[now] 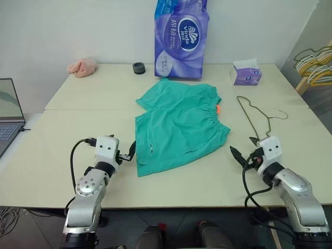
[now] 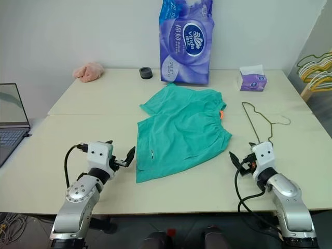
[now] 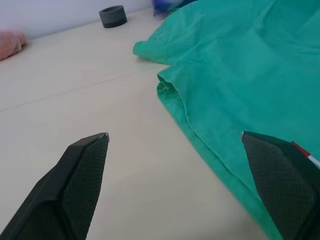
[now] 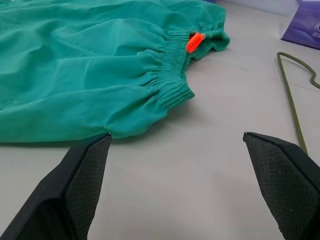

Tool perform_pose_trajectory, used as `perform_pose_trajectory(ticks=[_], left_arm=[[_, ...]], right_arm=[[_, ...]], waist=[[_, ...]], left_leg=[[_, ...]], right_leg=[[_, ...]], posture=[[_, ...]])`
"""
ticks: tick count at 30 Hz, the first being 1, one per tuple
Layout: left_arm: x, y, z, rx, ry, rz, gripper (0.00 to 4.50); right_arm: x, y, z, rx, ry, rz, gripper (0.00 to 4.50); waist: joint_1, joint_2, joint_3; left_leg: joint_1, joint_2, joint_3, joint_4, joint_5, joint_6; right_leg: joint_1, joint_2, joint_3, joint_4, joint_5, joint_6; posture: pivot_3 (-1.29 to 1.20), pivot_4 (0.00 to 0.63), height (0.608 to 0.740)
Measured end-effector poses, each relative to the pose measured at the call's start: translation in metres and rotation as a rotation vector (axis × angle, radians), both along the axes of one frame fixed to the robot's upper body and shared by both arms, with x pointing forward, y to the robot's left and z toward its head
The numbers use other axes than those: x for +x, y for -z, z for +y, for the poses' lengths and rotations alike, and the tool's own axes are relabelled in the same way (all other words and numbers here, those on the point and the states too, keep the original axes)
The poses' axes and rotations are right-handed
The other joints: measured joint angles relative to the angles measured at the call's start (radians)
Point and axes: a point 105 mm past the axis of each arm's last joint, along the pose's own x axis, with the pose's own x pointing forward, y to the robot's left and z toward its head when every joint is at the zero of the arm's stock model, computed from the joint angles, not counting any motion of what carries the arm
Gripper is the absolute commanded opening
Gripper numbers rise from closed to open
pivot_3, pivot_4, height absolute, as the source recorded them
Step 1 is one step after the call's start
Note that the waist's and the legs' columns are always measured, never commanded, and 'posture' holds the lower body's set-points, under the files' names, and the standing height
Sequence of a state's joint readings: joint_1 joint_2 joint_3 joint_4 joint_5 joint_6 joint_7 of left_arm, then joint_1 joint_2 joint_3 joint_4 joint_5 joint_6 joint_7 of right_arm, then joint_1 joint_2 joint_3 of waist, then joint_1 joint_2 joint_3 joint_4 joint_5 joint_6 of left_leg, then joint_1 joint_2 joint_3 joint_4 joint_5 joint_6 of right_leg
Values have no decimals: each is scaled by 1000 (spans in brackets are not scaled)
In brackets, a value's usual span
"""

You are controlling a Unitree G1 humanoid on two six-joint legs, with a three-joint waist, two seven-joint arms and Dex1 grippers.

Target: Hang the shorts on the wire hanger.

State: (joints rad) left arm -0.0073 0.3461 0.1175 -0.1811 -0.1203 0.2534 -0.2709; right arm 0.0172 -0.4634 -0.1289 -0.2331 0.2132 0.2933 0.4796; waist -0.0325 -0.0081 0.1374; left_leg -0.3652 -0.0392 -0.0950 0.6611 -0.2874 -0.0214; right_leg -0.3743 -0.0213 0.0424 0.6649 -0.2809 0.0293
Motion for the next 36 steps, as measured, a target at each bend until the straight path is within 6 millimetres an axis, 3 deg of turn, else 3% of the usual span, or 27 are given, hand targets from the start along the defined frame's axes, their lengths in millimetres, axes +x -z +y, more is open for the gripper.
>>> perform_pose_trajectory(ticks=[7, 16, 23, 30, 36], left_arm=[[-4, 3, -19, -7, 137, 44, 4470], [-8, -1, -40, -122, 295, 82, 4470], [-7, -13, -56, 1, 507, 104, 4470], [-17, -7, -40, 63, 676, 282, 4470], [-31, -2, -29, 118, 768, 386, 4470]], right_arm=[[-2, 2, 7, -39, -95, 42, 4500], [3, -13, 11, -73, -162, 10, 4500], [-8, -21, 17, -133, -256, -1, 4500], [-19, -11, 44, -116, -413, 64, 4500], [-21, -11, 62, -88, -469, 87, 4500]], waist=[[0, 0, 0], [-4, 0, 0], [-14, -1, 19], [-50, 1, 35], [-48, -2, 46]], left_leg=[[0, 0, 0, 0, 0, 0], [1, 1, 0, 1, 0, 0], [1, 0, 0, 1, 0, 1], [0, 1, 0, -1, 0, 1], [0, 1, -1, -1, 0, 1]], right_leg=[[0, 0, 0, 0, 0, 0], [0, 1, 0, 0, 0, 0], [1, 1, 0, 0, 0, 0], [0, 1, 0, 0, 0, 0], [-1, 0, -1, 0, 0, 0]], posture=[[-83, 94, 740], [-113, 120, 740], [-156, 183, 740], [-102, 177, 740], [-94, 173, 740]])
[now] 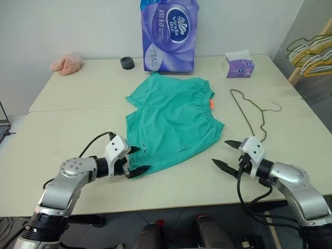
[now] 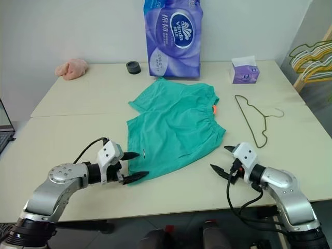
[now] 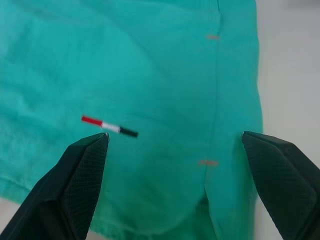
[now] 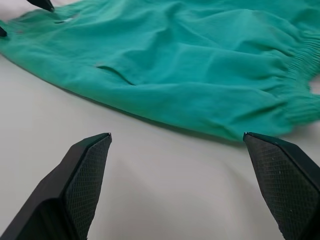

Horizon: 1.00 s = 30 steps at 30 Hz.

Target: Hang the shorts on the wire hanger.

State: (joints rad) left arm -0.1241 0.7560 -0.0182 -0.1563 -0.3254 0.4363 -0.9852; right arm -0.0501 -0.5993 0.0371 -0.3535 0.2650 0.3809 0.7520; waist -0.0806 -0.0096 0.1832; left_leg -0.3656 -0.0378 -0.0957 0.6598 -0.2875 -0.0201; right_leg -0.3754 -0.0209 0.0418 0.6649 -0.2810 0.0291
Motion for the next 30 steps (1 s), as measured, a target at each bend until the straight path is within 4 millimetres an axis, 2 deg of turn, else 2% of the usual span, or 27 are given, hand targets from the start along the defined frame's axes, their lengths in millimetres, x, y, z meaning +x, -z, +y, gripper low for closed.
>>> perform_pose_trajectory(ticks=[3, 7, 10, 14, 17, 20, 23, 25, 30], left_arm=[[0, 9, -4, 35, 15, 13, 4470], [24, 12, -14, 38, -39, -70, 4470], [34, 13, -26, 18, -42, -110, 4470], [37, 15, -44, 10, 5, -158, 3604], [39, 16, -55, -13, 22, -172, 2603], [41, 15, -53, -7, 28, -173, 1682], [41, 13, -42, 18, 28, -166, 695], [39, 9, -31, 29, 22, -158, 72], [30, -10, -10, -35, -30, -142, 30]], right_arm=[[-3, 3, 3, -2, -19, 14, 4500], [-1, 2, 3, -9, -14, 4, 4500], [1, 3, 1, -12, 7, 2, 4500], [5, -2, -9, -30, 45, -20, 4500], [9, -5, -24, -90, 77, -59, 4500], [15, 0, -39, -160, 107, -81, 4500], [20, 6, -53, -260, 106, -113, 4500], [27, 9, -52, -311, 81, -144, 4500], [47, 9, -29, -404, -38, -267, 4500]], waist=[[14, -1, 1], [30, -1, 1], [29, -1, 0], [25, 0, 0], [20, -1, 0], [3, -1, 0], [-15, 0, 0], [-34, -1, 0], [-46, -3, 0]], left_leg=[[0, -1, 0, 0, 0, 0], [-1, -1, 0, 1, 0, 0], [0, -1, 0, 2, 0, 0], [0, -2, 0, 2, 0, 0], [0, -2, 1, 3, 0, 0], [0, -2, 1, 3, 0, 0], [1, -1, 2, 2, 0, 0], [1, 0, 3, 1, 0, 0], [1, 1, 4, 2, 0, 0]], right_leg=[[0, -1, 0, -1, 0, 0], [0, -1, -1, -1, 0, 0], [1, -1, 0, -1, 0, 0], [1, -1, 0, -1, 1, 1], [2, -2, 0, -1, 1, 2], [2, -1, 0, -1, 1, 2], [1, -1, 0, 0, 1, 2], [0, 0, 1, 1, 1, 2], [-4, 0, 2, 9, 1, 2]], posture=[[-113, 165, 740], [-146, 160, 740], [-174, 153, 740], [-238, 165, 740], [-256, 173, 740], [-247, 162, 740], [-192, 142, 740], [-168, 140, 740], [-118, 131, 740]])
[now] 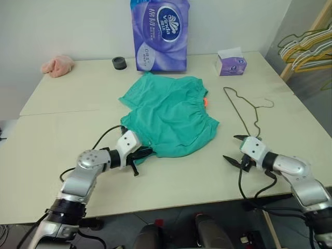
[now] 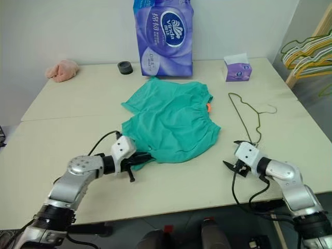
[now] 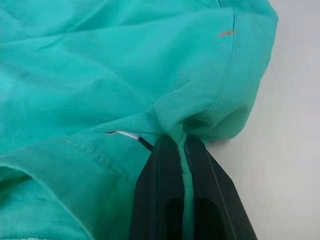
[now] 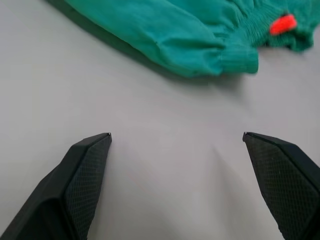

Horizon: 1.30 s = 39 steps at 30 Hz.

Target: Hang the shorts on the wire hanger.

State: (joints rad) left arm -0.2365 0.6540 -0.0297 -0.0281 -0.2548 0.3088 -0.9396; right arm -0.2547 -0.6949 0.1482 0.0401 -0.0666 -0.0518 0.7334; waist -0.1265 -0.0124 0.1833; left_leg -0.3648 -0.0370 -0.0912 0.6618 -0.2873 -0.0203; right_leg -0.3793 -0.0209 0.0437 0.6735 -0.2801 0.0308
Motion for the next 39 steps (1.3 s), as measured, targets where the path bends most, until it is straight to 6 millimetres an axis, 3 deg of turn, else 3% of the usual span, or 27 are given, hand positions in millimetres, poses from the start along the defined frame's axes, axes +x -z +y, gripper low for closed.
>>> perform_pose_trajectory(ticks=[5, 11, 15, 22, 25, 31, 35, 39], left_arm=[[-5, -9, 3, -51, -14, 26, 30], [2, -26, 3, -98, -36, 1, 30], [0, -25, 5, -88, -34, 5, 0], [-3, -19, 14, -55, -27, 33, 0], [-6, -8, 14, -29, 8, 70, 0], [-20, 7, -2, 56, 186, 127, 0], [-32, 15, -11, 88, 298, 163, 0], [-44, 20, -13, 108, 374, 205, 0]], right_arm=[[20, -3, 24, -95, -117, -101, 4500], [43, -1, 51, -155, -186, -186, 4500], [57, 1, 62, -162, -188, -202, 3574], [73, 6, 51, -275, -167, -258, 1055], [70, 7, 45, -322, -200, -277, 28], [55, 1, 29, -417, -268, -291, 28], [16, 6, 15, -427, -309, -173, 28], [-25, 7, 14, -387, -323, 11, 28]], waist=[[10, -4, -2], [11, -12, -9], [12, -14, -10], [25, -13, -9], [32, -13, -9], [38, -13, -9], [43, -11, -8], [42, -11, -8]], left_leg=[[2, 0, 0, 1, 0, 0], [4, 0, -1, 2, 4, -3], [4, 0, -1, 2, 6, -3], [2, -1, -1, 2, 8, -1], [-1, -1, -1, 0, 8, -1], [-6, 0, 0, -1, 8, -1], [-9, -1, -3, 0, 7, -1], [-9, -1, -4, 0, 7, -1]], right_leg=[[0, 0, 0, 5, 0, 0], [0, 1, 0, 6, 2, -4], [0, 2, 0, 7, 4, -6], [-1, 1, 0, 7, 5, -8], [-5, 1, 0, 7, 5, -8], [-10, 1, 0, 5, 5, -8], [-10, 0, -1, 5, 3, -5], [-10, 0, -2, 5, 3, -5]], posture=[[-106, 114, 740], [-94, 110, 740], [-88, 117, 740], [-91, 134, 740], [-104, 136, 740], [-127, 131, 740], [-150, 131, 740], [-168, 130, 740]])
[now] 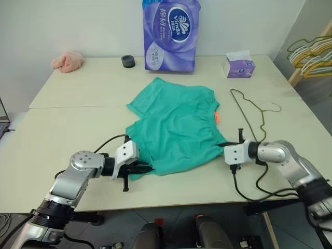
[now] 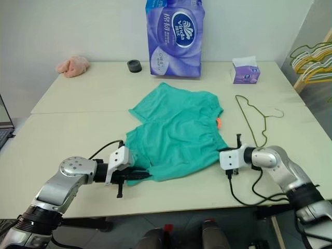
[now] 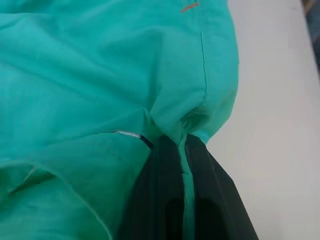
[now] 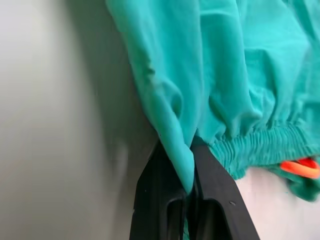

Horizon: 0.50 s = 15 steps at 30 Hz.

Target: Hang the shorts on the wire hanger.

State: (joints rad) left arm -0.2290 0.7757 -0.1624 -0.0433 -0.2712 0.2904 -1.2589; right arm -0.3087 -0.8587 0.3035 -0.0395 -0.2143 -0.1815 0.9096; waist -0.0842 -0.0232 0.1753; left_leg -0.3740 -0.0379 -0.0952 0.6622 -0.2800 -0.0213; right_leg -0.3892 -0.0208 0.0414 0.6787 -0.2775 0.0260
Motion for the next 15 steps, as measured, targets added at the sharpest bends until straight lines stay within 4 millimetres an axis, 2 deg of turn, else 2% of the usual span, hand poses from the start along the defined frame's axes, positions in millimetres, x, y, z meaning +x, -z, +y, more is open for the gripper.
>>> perform_pose_trajectory(ticks=[5, 8, 15], left_arm=[[-17, 6, 5, 31, 67, 59, 0], [-26, 10, 6, 29, 88, 92, 0], [-45, 13, 0, -15, 107, 175, 0]], right_arm=[[-29, -6, 2, -7, 23, 148, 28], [-36, -10, 5, -8, 24, 194, 28], [-40, -8, 1, -38, 26, 235, 28]], waist=[[-10, 1, 1], [-9, 1, 1], [-6, 1, 1]], left_leg=[[1, 0, 1, 0, 0, 0], [3, 0, 1, 1, 0, 1], [3, 1, 2, 0, 0, 0]], right_leg=[[1, 0, 0, 0, -1, 1], [2, 0, 0, 0, -3, 5], [1, 0, 1, 0, -3, 5]], posture=[[-180, 132, 740], [-181, 133, 740], [-171, 136, 740]])
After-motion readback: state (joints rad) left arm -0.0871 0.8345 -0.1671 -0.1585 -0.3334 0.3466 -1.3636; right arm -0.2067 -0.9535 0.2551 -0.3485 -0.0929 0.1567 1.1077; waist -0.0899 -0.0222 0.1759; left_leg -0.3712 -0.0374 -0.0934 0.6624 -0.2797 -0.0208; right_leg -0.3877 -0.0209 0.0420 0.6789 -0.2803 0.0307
